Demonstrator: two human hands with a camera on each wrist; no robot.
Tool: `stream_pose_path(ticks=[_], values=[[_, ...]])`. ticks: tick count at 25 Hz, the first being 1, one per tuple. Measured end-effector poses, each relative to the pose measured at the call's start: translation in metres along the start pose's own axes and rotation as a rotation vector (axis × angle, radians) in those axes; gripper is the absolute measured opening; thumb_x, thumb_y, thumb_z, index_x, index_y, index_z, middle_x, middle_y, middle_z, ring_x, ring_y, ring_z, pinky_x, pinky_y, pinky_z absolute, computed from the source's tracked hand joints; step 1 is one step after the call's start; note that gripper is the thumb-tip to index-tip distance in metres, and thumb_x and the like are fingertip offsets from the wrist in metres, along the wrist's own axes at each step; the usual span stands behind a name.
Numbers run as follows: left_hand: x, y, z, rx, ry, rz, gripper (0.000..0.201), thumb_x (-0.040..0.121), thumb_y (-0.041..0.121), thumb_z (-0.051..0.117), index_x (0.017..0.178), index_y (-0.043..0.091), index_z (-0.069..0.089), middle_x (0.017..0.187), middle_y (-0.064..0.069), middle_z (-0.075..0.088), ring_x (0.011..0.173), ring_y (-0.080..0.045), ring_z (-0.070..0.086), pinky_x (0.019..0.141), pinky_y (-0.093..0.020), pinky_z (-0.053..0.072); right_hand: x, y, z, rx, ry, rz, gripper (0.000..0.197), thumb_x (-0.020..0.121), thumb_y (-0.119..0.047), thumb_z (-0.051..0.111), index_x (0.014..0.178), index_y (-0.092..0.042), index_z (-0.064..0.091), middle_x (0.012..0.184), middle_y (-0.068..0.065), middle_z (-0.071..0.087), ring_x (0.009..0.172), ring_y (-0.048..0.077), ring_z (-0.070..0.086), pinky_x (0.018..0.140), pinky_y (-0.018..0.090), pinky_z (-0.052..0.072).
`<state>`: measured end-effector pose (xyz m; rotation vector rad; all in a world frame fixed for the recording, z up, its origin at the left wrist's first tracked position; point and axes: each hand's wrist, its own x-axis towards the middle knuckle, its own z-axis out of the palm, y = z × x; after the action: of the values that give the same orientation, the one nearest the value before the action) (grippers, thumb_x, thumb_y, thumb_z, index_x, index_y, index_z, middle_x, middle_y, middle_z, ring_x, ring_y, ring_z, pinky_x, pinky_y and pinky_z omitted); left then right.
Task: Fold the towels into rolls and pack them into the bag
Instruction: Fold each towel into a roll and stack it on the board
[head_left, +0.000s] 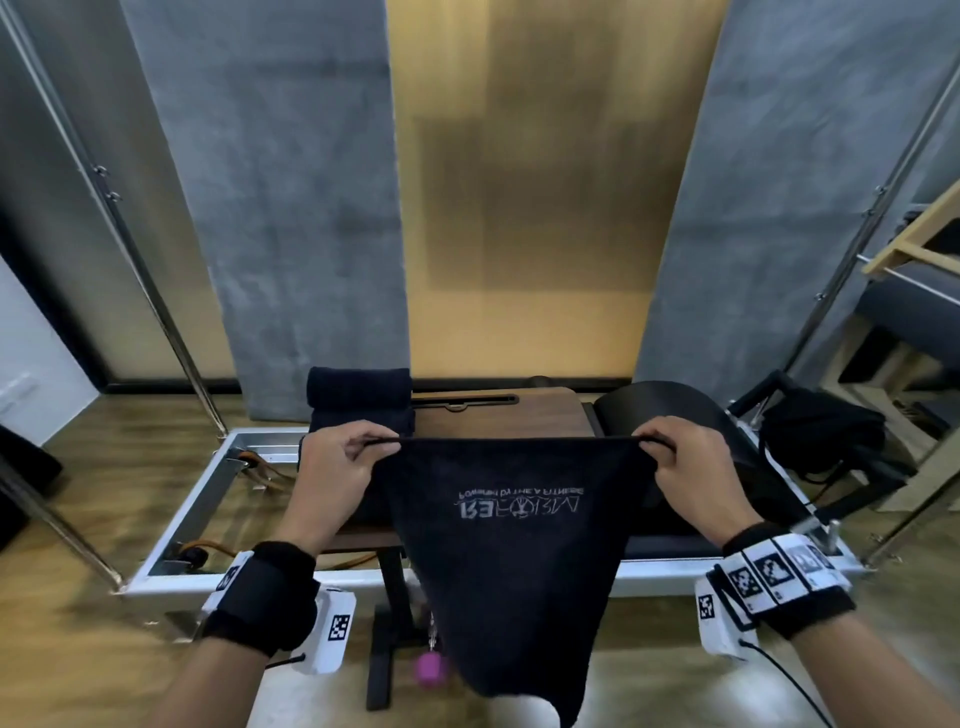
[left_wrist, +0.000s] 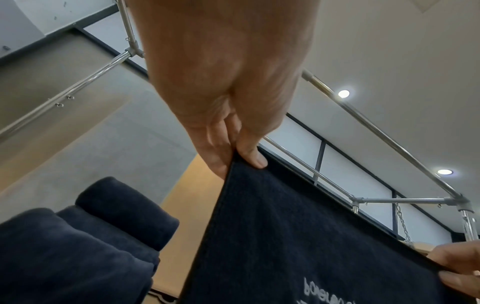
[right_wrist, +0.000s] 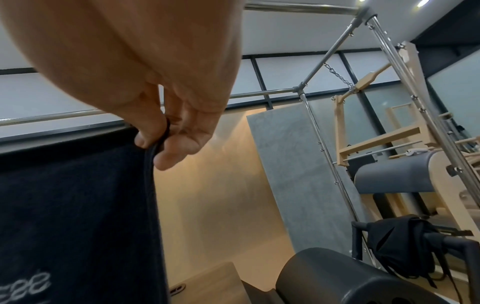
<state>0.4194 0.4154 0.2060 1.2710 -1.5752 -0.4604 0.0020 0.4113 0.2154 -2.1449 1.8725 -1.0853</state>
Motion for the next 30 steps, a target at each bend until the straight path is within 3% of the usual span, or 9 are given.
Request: stream_pose_path(ticks=[2,6,9,12,15,18,23,28,30], values=[[0.011,-0.001,0.008,0.034,0.075,-0.019,0.018,0.088,0.006,0.083,0.085,0.024,0.081,0.084,0.012,0.077,0.084,-0.005,0.072,0.079,-0.028,0.058,0.010,0.005,0.002,0.044,0.025,0.048,0.027,0.091,-0.004,0.074,0.083,-0.030,0.073,0.078,-0.014,0.072,0.077,0.009,0.070,0.069,0.035,0.057],[0.041,-0.005,0.034,0.179,0.282,-0.031,0.006,0.090,0.028,0.084,0.094,0.024,0.085,0.067,0.007,0.060,0.065,-0.010,0.057,0.064,-0.034,0.049,0.045,0.017,0.008,0.134,0.153,0.158,0.012,0.086,-0.032,0.083,0.077,-0.028,0.077,0.059,-0.011,0.068,0.055,0.010,0.066,0.059,0.031,0.052],[0.074,-0.019,0.074,-0.110,0.343,-0.209,0.014,0.098,0.029,0.075,0.104,0.018,0.082,0.056,0.000,0.067,0.051,-0.010,0.059,0.055,-0.030,0.051,0.083,0.031,0.032,0.422,0.132,0.296,0.012,0.095,-0.026,0.077,0.086,-0.017,0.076,0.051,0.007,0.066,0.038,0.024,0.059,0.043,0.028,0.046],[0.112,-0.040,0.121,-0.352,0.297,-0.420,0.011,0.110,0.026,0.054,0.110,0.018,0.063,0.066,-0.010,0.075,0.054,-0.025,0.074,0.039,-0.028,0.050,0.129,0.048,0.075,0.800,0.030,0.502,0.013,0.106,-0.014,0.060,0.106,-0.001,0.062,0.070,0.023,0.074,0.054,0.036,0.073,0.045,0.035,0.058],[0.147,-0.071,0.163,-0.429,0.332,-0.529,0.011,0.113,0.022,0.047,0.105,0.026,0.054,0.086,-0.011,0.079,0.076,-0.022,0.081,0.045,-0.034,0.059,0.171,0.069,0.121,0.964,-0.006,0.596,0.010,0.109,-0.010,0.053,0.110,0.000,0.057,0.082,0.025,0.077,0.075,0.040,0.078,0.062,0.037,0.066],[0.182,-0.119,0.206,-0.403,0.390,-0.642,0.011,0.112,0.019,0.048,0.105,0.023,0.055,0.092,-0.015,0.076,0.081,-0.020,0.081,0.053,-0.035,0.063,0.211,0.105,0.173,0.952,-0.043,0.712,0.013,0.108,-0.008,0.054,0.112,0.003,0.059,0.084,0.027,0.076,0.078,0.041,0.078,0.069,0.038,0.067],[0.222,-0.197,0.264,-0.339,0.467,-0.830,0.010,0.112,0.014,0.047,0.116,0.007,0.054,0.097,-0.024,0.074,0.079,-0.026,0.079,0.055,-0.031,0.063,0.258,0.153,0.251,0.919,-0.127,0.883,0.016,0.107,-0.005,0.054,0.115,0.008,0.058,0.089,0.034,0.074,0.081,0.045,0.077,0.070,0.039,0.066],[0.243,-0.252,0.294,-0.390,0.557,-1.028,0.025,0.111,0.006,0.047,0.131,-0.009,0.050,0.098,-0.030,0.070,0.077,-0.035,0.073,0.052,-0.028,0.063,0.288,0.180,0.305,0.879,-0.210,1.015,0.010,0.107,-0.004,0.054,0.099,0.000,0.060,0.091,0.038,0.072,0.076,0.041,0.077,0.067,0.039,0.064],[0.244,-0.257,0.299,-0.374,0.554,-1.042,0.020,0.111,0.005,0.046,0.127,-0.005,0.051,0.102,-0.033,0.070,0.078,-0.034,0.073,0.054,-0.027,0.063,0.289,0.186,0.313,0.874,-0.208,1.039,0.009,0.106,-0.003,0.056,0.102,0.003,0.061,0.089,0.036,0.073,0.075,0.042,0.077,0.066,0.038,0.065]])
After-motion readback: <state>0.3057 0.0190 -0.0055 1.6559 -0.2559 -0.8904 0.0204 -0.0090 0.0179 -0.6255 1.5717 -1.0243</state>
